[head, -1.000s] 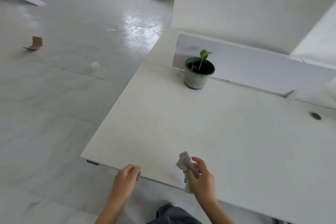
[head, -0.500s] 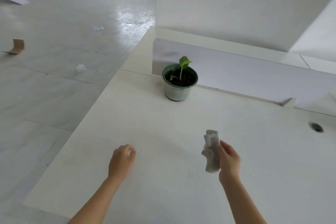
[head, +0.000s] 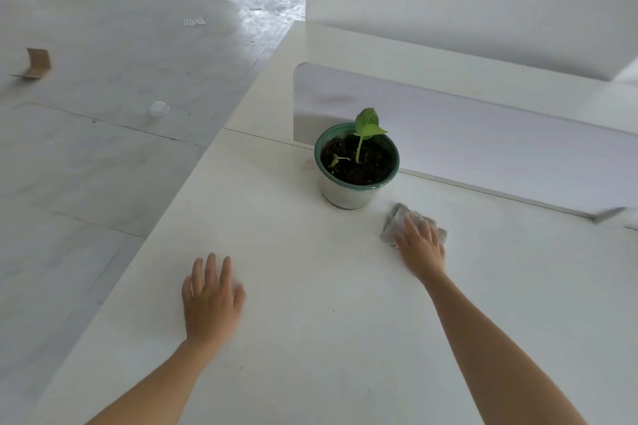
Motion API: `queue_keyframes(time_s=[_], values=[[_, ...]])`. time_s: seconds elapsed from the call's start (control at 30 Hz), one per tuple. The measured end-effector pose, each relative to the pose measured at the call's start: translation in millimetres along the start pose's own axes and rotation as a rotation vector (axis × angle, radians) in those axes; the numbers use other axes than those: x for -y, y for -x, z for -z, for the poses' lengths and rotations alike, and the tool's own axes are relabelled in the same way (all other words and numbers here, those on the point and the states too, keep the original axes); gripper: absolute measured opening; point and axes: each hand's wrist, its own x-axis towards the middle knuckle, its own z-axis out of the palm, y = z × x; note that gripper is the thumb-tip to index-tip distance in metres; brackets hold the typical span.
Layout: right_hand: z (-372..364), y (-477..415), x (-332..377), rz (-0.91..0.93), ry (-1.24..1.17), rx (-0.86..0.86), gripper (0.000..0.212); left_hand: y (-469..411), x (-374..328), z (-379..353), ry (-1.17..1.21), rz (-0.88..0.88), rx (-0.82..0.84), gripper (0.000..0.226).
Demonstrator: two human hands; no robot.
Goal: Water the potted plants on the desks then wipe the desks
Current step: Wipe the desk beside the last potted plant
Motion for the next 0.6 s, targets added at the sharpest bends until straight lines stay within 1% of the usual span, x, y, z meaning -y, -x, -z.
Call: queue_keyframes(time_s=[0.07, 0.2, 0.27, 0.33, 0.43, 0.5, 0.6], values=[[-8.8, -5.1, 1.8, 0.005, 0.102, 0.029, 0.05, 1.0, 5.6, -8.1, 0.008, 0.031, 0.052, 0.063], [-9.2, -21.2, 1.0, 0.066, 0.197, 0.037, 0.05, -0.4, 3.5, -9.0, 0.021, 0.054, 0.047, 0.061], [-8.4, -30.2, 3.4, 0.099, 0.219, 0.049, 0.049, -1.4, 3.5, -9.6, 0.03, 0.06, 0.034, 0.061], [-9.3, -32.6, 12.6, 0.11, 0.174, 0.071, 0.046, -1.6, 3.4, -10.8, 0.037, 0.063, 0.021, 0.061], [-19.1, -16.9, 32.2, 0.087, 0.083, 0.093, 0.042, -2.8, 5.6, -14.9, 0.058, 0.065, -0.049, 0.06], [-33.7, 4.9, 37.0, 0.103, 0.13, 0.079, 0.044, -4.2, 7.7, -19.5, 0.069, 0.05, -0.124, 0.058], [-63.7, 48.8, 47.6, 0.29, 0.178, 0.083, 0.06, -5.1, 8.7, -25.3, 0.089, 0.044, -0.194, 0.057]])
